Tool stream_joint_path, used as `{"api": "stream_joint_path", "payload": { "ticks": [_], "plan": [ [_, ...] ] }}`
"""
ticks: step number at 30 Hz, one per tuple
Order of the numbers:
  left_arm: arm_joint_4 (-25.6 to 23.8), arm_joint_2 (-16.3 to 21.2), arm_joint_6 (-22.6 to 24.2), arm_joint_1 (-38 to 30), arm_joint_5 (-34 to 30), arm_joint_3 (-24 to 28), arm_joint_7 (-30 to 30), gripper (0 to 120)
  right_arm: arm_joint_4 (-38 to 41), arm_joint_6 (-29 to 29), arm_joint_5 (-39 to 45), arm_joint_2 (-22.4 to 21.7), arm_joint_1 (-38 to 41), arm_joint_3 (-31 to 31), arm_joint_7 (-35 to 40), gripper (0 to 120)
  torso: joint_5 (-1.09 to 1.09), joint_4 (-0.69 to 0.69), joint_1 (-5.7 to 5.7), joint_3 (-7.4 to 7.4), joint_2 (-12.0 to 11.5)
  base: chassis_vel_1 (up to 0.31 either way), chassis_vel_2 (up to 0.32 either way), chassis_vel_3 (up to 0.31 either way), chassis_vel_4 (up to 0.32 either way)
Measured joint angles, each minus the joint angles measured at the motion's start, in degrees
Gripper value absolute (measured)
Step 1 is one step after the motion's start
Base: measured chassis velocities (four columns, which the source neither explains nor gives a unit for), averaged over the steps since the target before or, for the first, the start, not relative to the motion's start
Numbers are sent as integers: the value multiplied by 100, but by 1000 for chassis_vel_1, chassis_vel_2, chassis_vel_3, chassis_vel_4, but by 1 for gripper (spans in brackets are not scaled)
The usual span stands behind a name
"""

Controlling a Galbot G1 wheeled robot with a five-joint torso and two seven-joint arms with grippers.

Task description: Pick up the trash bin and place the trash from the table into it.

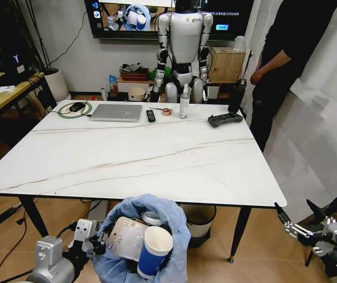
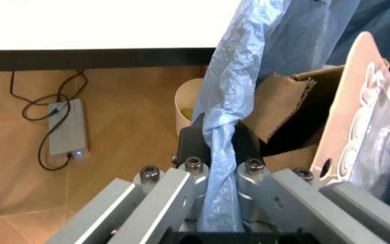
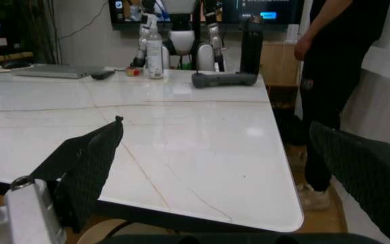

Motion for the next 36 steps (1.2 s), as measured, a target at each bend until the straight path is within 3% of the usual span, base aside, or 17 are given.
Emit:
{"api": "stream_joint_path", "payload": {
  "ticks": [14, 36],
  "plan": [
    [-6, -169, -20, 84, 136, 59, -28, 0, 3, -2, 6, -3, 1, -1, -3, 100, 0, 0, -20, -19, -37, 0, 0, 0, 0],
    [-6, -180, 3, 64, 191, 156, -68, 0, 3, -2, 6, -4, 1, -1, -3, 100, 0, 0, -336, -406, -744, 0, 0, 0, 0]
  ]
}}
